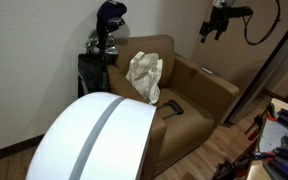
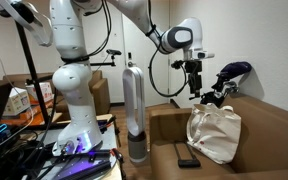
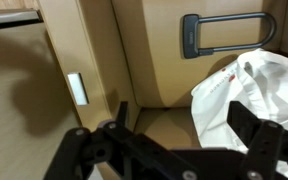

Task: Take the gray object from the armrest of the brown chair and put it in the bag

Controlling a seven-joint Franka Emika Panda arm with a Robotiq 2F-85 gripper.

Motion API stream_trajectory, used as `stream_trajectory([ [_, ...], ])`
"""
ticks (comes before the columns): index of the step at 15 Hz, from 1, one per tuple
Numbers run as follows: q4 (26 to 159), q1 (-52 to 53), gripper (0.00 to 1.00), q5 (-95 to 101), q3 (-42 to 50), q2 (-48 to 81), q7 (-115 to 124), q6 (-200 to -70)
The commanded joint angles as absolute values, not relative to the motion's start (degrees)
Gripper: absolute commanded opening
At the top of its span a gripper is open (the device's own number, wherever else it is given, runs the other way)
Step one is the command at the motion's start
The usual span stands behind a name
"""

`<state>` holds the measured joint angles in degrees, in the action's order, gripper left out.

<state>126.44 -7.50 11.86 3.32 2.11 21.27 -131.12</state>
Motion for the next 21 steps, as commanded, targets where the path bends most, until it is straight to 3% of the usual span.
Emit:
stream_trajectory([
  [1, 125.7, -6.3, 1.0, 11.9, 4.7, 3.7, 21.5, -130.9],
  [7, 122.6, -7.5, 1.0, 14.3, 7.5, 8.2, 25.5, -132.2],
  [18, 107.2, -20.5, 1.0, -15.2, 10.5, 25.2, -5.5, -120.3],
  [21, 106.5, -17.1, 1.0, -9.2, 14.0, 25.5, 6.4, -122.6],
])
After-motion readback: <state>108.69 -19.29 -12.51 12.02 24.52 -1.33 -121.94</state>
